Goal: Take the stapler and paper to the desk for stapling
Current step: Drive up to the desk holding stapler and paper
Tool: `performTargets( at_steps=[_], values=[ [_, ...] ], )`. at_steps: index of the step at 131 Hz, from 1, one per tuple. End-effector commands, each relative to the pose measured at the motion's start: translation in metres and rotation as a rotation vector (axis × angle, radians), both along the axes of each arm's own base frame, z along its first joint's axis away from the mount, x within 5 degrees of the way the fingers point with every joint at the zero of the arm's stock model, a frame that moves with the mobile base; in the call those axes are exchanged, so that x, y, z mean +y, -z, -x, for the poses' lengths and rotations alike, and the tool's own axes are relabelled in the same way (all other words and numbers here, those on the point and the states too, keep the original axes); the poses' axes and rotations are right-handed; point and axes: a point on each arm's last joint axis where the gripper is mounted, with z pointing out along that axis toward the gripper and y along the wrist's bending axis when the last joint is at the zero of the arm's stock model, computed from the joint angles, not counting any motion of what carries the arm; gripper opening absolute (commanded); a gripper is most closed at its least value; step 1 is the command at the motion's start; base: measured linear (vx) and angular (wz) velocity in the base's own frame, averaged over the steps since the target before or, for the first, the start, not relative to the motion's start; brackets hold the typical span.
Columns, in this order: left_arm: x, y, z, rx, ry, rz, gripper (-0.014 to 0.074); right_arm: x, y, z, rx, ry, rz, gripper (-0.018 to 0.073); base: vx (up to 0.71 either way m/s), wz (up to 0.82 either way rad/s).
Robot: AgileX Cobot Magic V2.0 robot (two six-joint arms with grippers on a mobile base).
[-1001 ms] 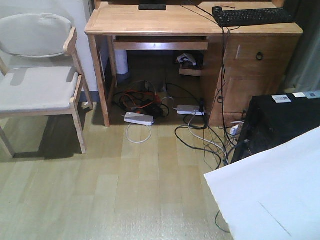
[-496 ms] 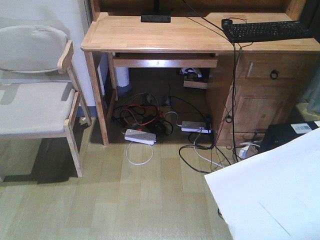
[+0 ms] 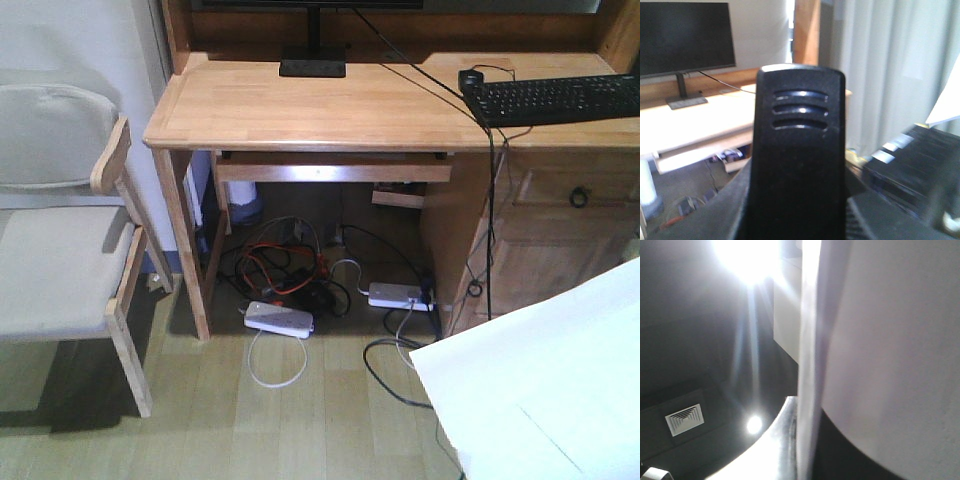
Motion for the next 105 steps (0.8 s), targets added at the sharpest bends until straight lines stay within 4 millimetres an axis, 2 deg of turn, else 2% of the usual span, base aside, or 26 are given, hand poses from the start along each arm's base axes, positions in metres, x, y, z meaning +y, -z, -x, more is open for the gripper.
performTargets(
  at_steps=[1,105],
  values=[
    [0.0010,-0.0193,0.0007,-0.107,-0.005,0.085,-0.0006,0.0003,-0.0096,0.0037,-0.055,-0.003,-0.001,-0.0007,0.39,0.03],
    [0.0010,-0.0193,0.0007,-0.107,-0.005,0.085,-0.0006,0.0002,-0.0094,0.0034,-0.052,-0.002,-0.001,-0.0007,0.38,0.03]
  ],
)
